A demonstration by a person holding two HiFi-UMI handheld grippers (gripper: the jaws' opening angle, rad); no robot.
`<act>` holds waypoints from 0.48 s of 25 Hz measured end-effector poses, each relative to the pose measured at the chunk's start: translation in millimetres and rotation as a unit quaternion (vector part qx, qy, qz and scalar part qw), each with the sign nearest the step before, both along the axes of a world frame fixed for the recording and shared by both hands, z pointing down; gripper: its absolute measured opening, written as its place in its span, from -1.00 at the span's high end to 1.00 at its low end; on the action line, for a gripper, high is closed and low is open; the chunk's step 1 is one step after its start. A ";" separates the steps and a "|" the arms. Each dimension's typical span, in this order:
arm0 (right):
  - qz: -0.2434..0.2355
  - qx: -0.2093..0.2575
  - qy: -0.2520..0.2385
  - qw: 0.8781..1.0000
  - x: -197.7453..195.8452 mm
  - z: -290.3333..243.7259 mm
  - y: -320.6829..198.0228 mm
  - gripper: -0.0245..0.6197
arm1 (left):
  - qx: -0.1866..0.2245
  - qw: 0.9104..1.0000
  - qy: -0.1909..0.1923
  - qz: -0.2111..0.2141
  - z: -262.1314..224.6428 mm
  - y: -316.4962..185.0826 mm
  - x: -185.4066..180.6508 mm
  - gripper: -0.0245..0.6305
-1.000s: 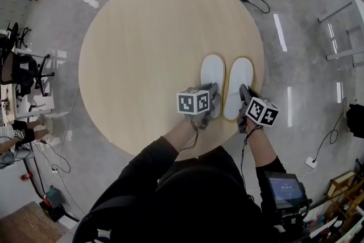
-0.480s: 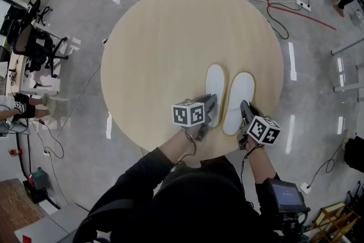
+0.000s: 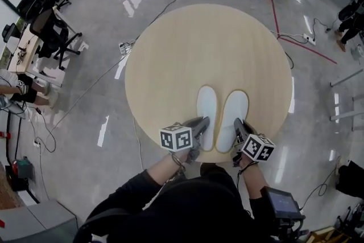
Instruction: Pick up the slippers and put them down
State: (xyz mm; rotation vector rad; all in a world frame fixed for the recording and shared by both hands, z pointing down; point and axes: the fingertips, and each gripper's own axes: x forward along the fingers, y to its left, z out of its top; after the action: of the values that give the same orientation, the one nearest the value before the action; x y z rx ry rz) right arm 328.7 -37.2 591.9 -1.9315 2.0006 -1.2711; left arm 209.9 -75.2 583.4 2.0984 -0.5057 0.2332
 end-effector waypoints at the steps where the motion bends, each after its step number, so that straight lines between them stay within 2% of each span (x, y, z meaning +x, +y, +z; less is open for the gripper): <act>1: -0.004 0.006 -0.002 1.000 -18.2 -7.6 4.4 0.84 | -0.002 1.000 0.012 -0.008 -7.4 5.0 -17.9 0.84; 5: -0.022 0.036 -0.010 0.999 -88.0 -38.8 24.7 0.84 | 0.010 0.999 0.041 -0.025 -34.1 28.8 -76.8 0.84; 12: -0.059 0.068 -0.025 0.996 -189.2 -88.0 72.1 0.84 | 0.064 0.997 0.048 -0.020 -79.8 70.9 -145.0 0.84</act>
State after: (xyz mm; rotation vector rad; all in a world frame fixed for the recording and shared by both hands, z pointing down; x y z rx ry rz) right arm 139.6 34.9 503.8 -1.7279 2.1435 -1.1613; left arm 64.9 -4.2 503.5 2.2092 -0.5172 0.0787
